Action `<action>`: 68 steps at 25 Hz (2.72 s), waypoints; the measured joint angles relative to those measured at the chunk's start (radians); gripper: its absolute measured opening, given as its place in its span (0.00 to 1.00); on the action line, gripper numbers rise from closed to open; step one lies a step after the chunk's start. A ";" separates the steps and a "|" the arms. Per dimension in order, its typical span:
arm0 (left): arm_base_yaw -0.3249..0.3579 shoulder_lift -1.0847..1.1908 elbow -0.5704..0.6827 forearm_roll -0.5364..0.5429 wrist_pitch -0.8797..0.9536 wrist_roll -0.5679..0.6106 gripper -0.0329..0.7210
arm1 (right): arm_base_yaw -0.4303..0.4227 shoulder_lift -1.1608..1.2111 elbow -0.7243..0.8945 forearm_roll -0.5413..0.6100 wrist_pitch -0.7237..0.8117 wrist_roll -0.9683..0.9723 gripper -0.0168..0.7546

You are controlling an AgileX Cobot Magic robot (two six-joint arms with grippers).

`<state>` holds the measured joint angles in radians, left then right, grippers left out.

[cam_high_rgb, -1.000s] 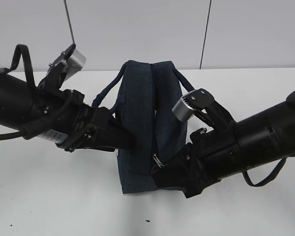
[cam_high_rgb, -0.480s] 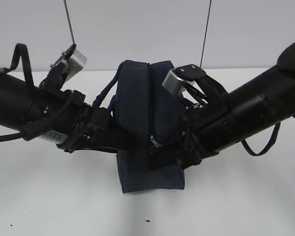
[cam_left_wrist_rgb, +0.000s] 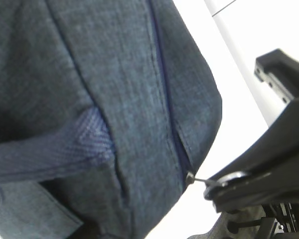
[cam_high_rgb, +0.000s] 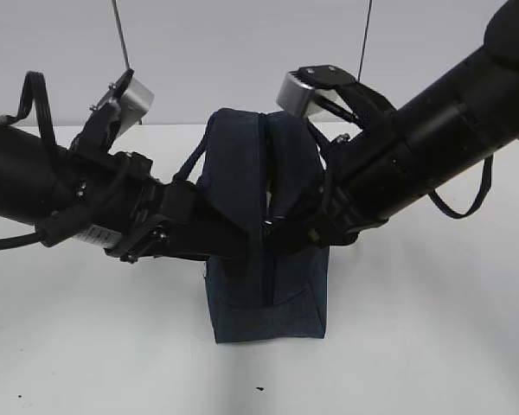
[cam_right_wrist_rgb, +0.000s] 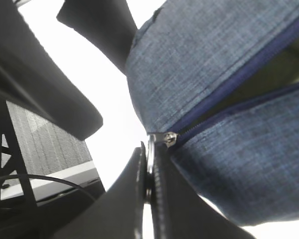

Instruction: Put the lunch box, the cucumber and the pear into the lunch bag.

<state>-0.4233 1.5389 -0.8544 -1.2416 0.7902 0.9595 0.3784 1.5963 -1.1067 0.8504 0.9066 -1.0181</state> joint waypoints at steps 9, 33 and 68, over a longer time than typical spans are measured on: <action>0.000 0.000 0.000 0.000 0.001 0.004 0.64 | 0.000 0.000 -0.067 -0.079 0.027 0.058 0.03; 0.000 0.097 0.000 -0.051 -0.049 0.004 0.53 | 0.000 0.000 -0.115 -0.079 -0.051 0.059 0.03; 0.000 0.097 -0.002 -0.041 -0.038 0.004 0.03 | -0.038 0.195 -0.386 -0.075 -0.080 0.078 0.03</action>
<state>-0.4233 1.6361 -0.8565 -1.2830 0.7523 0.9630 0.3400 1.7912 -1.4928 0.7751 0.8266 -0.9405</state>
